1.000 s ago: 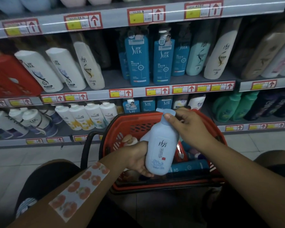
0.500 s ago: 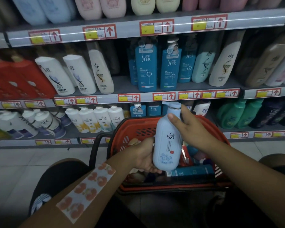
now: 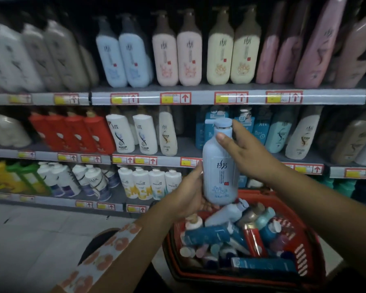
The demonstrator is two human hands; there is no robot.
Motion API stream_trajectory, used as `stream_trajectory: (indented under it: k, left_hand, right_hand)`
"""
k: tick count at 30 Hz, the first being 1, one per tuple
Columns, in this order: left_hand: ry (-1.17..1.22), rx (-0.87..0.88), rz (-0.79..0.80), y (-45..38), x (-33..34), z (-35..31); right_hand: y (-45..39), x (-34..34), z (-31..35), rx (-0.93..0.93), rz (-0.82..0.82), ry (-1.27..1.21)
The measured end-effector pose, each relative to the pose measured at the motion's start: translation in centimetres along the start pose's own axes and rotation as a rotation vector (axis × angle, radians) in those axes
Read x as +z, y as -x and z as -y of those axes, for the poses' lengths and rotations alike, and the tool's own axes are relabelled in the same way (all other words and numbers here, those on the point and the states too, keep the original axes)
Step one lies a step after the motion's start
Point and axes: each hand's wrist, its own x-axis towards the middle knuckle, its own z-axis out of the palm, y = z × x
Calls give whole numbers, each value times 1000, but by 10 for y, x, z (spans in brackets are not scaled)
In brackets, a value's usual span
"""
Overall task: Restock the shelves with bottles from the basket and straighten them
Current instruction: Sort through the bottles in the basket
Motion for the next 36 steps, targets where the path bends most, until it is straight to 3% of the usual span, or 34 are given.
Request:
stream_trajectory:
  k: [8, 14, 25, 29, 36]
  left_hand:
    - [-251, 275, -117, 33, 26, -83]
    - [-267, 444, -189, 64, 50, -127]
    - [-250, 517, -241, 93, 84, -174]
    - [-232, 565, -322, 90, 65, -178]
    - [-120, 630, -596, 79, -16, -175]
  right_hand:
    - [-32, -45, 90, -169, -95, 5]
    - [-46, -65, 143, -237, -140, 26]
    - [-60, -94, 194, -262, -241, 39]
    - [-78, -79, 199, -219, -228, 45]
    - [-141, -2, 199, -191, -240, 30]
